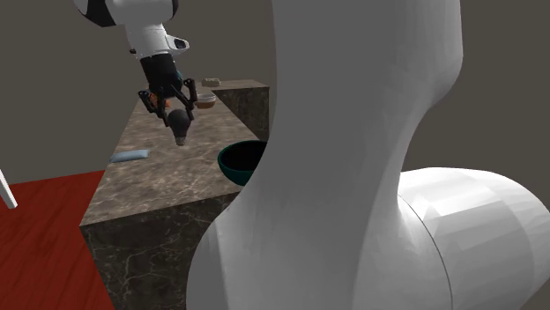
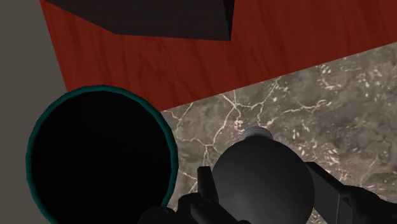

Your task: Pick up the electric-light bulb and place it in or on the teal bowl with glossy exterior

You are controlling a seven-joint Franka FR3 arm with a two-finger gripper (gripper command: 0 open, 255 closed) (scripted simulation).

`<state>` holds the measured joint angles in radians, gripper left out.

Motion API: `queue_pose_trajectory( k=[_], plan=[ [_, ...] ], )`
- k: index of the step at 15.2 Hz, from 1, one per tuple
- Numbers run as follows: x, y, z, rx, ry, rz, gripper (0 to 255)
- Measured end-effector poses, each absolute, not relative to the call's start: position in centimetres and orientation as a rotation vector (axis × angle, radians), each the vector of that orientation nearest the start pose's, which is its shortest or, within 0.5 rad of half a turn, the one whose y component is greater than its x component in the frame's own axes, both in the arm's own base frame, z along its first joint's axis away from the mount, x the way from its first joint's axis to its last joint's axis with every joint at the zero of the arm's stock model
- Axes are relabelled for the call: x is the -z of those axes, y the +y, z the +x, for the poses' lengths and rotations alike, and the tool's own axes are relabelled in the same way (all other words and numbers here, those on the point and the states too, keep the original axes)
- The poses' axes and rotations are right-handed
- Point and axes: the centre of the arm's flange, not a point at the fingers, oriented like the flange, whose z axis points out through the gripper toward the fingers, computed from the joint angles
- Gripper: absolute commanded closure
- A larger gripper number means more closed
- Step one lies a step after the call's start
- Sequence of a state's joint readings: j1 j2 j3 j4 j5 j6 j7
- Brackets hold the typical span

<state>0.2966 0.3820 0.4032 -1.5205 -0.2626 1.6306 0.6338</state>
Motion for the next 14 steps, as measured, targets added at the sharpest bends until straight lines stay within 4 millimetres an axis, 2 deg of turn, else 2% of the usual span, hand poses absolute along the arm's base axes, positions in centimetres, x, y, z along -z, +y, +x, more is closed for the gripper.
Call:
queue_pose_trajectory(
  k=[3, 4, 8, 14],
  plan=[
    [-45.3, 36.7, 52.7, -0.204, -0.177, -3.365, 255],
    [-45.5, 36.1, 52.7, -0.204, -0.178, -3.365, 255],
    [-46.2, 31.7, 54.2, -0.203, -0.175, -3.365, 255],
    [-47.2, 24.1, 56.3, -0.204, -0.175, -3.365, 255]
  ],
)
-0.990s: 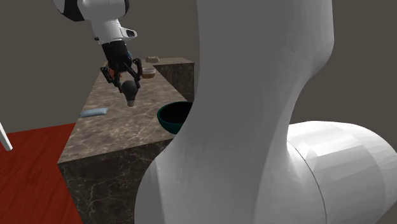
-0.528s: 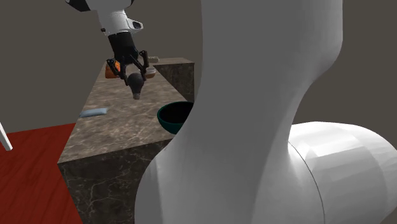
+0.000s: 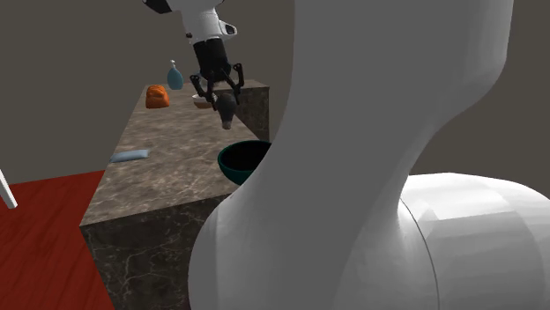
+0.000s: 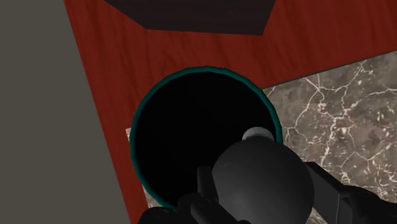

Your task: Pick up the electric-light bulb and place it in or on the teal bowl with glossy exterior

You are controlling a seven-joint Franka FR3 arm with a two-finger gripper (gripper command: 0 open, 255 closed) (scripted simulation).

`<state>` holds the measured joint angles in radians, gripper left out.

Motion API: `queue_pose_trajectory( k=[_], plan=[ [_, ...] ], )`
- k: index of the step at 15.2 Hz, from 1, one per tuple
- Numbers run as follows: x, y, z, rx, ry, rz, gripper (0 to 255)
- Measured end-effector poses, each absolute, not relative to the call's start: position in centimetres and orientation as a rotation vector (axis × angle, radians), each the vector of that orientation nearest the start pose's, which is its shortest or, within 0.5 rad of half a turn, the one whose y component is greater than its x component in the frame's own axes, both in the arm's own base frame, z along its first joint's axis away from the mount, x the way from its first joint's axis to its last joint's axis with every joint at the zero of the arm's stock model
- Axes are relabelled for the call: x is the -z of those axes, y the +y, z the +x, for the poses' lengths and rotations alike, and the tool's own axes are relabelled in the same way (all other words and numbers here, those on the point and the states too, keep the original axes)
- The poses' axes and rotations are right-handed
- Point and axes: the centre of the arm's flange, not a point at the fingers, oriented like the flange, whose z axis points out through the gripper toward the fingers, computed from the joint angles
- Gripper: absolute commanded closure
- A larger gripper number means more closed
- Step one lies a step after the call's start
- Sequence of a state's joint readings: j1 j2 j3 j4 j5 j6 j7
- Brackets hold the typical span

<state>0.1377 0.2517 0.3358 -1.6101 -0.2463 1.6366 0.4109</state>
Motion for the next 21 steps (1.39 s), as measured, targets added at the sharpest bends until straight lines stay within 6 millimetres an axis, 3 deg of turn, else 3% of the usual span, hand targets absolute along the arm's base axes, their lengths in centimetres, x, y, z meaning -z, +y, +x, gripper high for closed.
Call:
queue_pose_trajectory(
  k=[3, 5, 21],
  plan=[
    [-47.6, 20.1, 57.6, -0.205, -0.175, -3.365, 255],
    [-47.4, 18.5, 58.2, -0.204, -0.176, -3.365, 255],
    [-39.2, 17.9, 58.4, -0.205, -0.177, -3.365, 255]
  ],
)
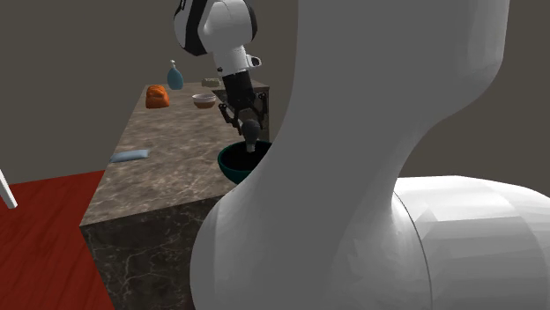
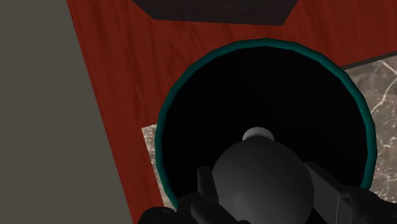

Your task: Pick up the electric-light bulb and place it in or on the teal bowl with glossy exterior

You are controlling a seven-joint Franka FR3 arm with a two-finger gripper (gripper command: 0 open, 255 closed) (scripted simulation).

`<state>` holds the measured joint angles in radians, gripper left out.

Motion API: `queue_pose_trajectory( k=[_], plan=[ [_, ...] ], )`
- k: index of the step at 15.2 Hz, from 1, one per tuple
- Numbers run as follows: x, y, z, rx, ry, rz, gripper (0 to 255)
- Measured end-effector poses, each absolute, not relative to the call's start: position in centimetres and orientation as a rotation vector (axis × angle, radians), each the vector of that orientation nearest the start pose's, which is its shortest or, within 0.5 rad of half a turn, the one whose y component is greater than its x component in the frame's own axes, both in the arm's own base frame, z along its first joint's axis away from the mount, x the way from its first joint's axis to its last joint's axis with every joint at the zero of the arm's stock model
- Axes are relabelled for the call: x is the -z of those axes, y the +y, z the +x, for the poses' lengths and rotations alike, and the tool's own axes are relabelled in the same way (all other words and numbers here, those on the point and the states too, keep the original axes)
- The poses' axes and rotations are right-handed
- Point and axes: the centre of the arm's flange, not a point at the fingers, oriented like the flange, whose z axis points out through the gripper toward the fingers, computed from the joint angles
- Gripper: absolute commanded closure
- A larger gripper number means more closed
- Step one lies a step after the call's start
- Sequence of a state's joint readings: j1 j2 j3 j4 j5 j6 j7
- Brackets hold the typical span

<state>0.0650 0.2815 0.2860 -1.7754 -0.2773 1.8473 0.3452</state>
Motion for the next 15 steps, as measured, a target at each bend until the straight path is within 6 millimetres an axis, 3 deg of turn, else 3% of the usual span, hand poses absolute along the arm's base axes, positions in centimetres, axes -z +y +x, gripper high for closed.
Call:
queue_pose_trajectory(
  k=[7, 8, 15],
  plan=[
    [-38.53, 17.94, 58.42, -0.204, -0.177, -3.365, 255],
    [-38.53, 17.94, 58.42, -0.204, -0.177, -3.365, 0],
    [-39.14, 18.12, 58.52, -0.204, -0.177, -3.365, 0]
  ],
)
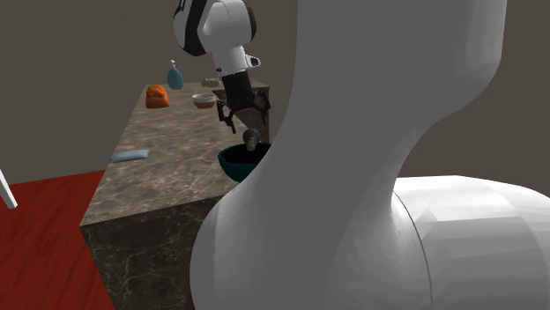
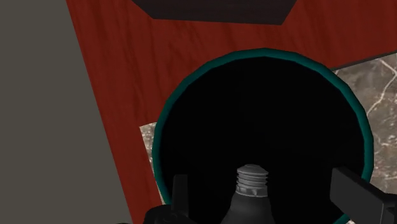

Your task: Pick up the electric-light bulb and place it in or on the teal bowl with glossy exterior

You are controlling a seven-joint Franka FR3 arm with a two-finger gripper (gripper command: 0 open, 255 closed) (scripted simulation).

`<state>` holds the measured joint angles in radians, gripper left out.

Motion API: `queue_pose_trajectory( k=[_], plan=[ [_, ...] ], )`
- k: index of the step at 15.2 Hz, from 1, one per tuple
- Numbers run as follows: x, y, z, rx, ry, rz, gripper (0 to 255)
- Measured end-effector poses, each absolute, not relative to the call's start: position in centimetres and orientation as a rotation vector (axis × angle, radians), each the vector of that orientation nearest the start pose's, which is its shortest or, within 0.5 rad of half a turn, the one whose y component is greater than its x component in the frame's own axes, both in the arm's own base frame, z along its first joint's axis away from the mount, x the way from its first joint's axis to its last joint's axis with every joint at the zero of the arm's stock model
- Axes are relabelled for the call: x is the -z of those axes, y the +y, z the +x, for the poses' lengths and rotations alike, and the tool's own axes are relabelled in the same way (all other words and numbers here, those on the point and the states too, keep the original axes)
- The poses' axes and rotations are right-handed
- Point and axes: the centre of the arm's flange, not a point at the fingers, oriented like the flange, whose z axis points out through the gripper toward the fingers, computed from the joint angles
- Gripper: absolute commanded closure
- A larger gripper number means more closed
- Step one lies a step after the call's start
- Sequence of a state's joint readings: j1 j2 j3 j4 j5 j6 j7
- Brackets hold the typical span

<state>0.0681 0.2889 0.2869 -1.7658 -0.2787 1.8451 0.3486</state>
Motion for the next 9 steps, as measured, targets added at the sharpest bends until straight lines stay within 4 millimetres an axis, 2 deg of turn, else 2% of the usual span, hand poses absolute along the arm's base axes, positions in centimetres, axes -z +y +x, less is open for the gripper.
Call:
queue_pose_trajectory(
  k=[3, 6, 9],
  plan=[
    [-42.3, 18.8, 58.9, -0.202, -0.177, -3.365, 0],
    [-43.2, 19.1, 59.0, -0.203, -0.177, -3.365, 0],
    [-43.3, 19.1, 59.0, -0.204, -0.177, -3.365, 0]
  ],
)
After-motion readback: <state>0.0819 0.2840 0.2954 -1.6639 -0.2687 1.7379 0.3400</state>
